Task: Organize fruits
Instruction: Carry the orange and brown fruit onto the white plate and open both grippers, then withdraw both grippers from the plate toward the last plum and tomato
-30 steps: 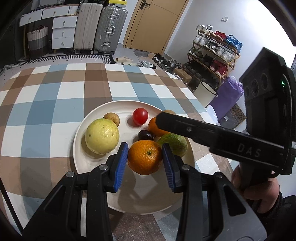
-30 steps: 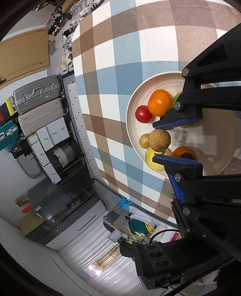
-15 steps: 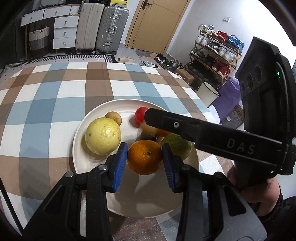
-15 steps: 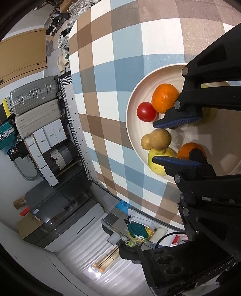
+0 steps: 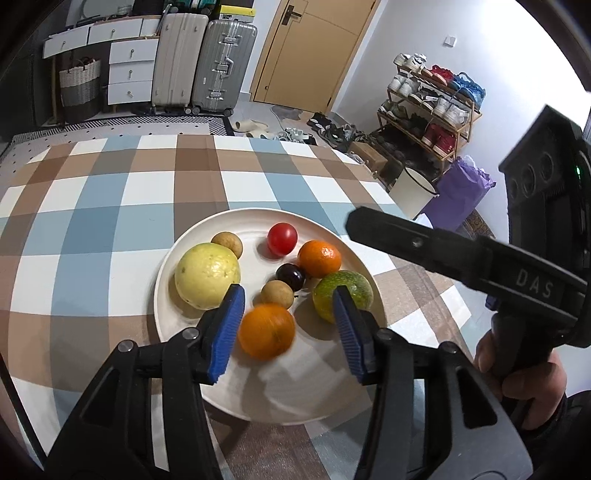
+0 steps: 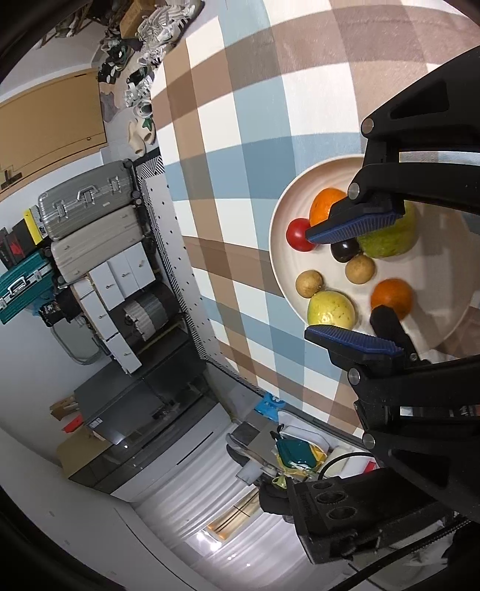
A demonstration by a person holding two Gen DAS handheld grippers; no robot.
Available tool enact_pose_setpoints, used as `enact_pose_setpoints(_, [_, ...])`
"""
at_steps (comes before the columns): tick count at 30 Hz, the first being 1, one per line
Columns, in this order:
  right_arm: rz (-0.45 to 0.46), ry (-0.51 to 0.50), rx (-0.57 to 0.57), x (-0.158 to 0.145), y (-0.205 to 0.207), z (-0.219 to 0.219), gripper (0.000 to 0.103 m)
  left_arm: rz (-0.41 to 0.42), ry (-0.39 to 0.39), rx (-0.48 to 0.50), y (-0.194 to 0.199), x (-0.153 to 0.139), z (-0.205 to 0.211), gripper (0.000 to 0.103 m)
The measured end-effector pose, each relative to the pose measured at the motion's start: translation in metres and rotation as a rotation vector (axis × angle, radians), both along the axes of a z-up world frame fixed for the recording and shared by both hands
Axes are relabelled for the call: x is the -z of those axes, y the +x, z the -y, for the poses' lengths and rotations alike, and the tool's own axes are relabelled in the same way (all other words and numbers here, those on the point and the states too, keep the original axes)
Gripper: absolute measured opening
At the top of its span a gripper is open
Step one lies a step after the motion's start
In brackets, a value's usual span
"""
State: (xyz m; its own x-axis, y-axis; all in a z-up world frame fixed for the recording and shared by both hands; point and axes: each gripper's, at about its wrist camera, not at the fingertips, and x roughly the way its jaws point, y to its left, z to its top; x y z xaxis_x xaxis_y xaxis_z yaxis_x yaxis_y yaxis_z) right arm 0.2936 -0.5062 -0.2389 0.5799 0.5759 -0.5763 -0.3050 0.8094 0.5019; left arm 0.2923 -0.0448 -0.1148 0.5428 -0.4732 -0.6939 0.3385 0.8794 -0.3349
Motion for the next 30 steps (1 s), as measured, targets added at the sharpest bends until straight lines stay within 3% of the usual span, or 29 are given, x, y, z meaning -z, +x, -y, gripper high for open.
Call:
enact_pose_setpoints(19, [0.089,0.0,-0.002,-0.022,-0.07,0.01,0.047,0.101,0.045,-0.041,-0.074,-0.039,-0.017,0.05])
enact_pose_setpoints(28, [0.122,-0.047,-0.004,-0.022,-0.106,0.006,0.053,0.132,0.059,-0.081,-0.111,-0.046,-0.03,0.068])
enact_pose_setpoints(30, [0.136,-0.048,-0.004,-0.023,-0.114,0.005,0.062,0.142,0.061,-0.095,-0.12,-0.046,-0.033,0.075])
